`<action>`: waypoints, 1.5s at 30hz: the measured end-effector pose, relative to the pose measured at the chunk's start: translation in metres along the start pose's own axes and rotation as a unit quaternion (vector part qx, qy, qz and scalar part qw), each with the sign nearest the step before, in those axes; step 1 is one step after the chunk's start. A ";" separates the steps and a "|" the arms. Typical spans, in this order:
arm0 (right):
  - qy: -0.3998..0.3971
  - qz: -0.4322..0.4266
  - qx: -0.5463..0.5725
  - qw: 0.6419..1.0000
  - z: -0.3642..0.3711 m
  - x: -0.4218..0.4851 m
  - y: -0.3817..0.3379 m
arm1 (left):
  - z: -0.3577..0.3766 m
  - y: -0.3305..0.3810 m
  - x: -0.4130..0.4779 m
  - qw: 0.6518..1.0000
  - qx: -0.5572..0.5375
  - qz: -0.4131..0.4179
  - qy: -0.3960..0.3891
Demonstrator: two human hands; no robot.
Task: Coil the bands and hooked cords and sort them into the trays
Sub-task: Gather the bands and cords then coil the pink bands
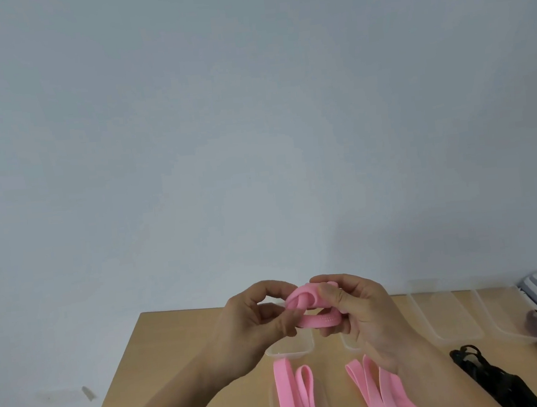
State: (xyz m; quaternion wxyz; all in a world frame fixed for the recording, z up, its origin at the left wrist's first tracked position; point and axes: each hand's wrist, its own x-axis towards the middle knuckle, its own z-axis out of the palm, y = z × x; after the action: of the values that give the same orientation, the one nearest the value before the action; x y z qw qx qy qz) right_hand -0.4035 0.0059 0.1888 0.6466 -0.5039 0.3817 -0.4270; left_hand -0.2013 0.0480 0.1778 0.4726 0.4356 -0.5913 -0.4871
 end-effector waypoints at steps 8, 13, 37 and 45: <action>-0.013 0.007 -0.021 1.000 0.004 -0.005 0.002 | 0.004 -0.004 0.000 0.999 0.021 -0.009 0.024; -0.011 -0.002 -0.052 0.999 0.006 -0.008 -0.001 | 0.007 -0.002 0.000 0.999 0.024 -0.020 0.029; -0.055 -0.025 -0.058 0.996 0.006 0.009 -0.003 | -0.001 0.009 0.013 0.999 -0.007 -0.030 0.033; -0.061 -0.021 -0.057 0.996 0.004 0.015 0.000 | -0.004 0.010 0.024 0.998 -0.022 -0.033 -0.054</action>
State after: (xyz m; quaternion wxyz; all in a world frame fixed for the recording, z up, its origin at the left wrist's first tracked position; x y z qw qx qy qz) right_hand -0.3952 -0.0068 0.1888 0.6297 -0.5730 0.3543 -0.3869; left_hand -0.2025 0.0257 0.1914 0.4331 0.4178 -0.5903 -0.5380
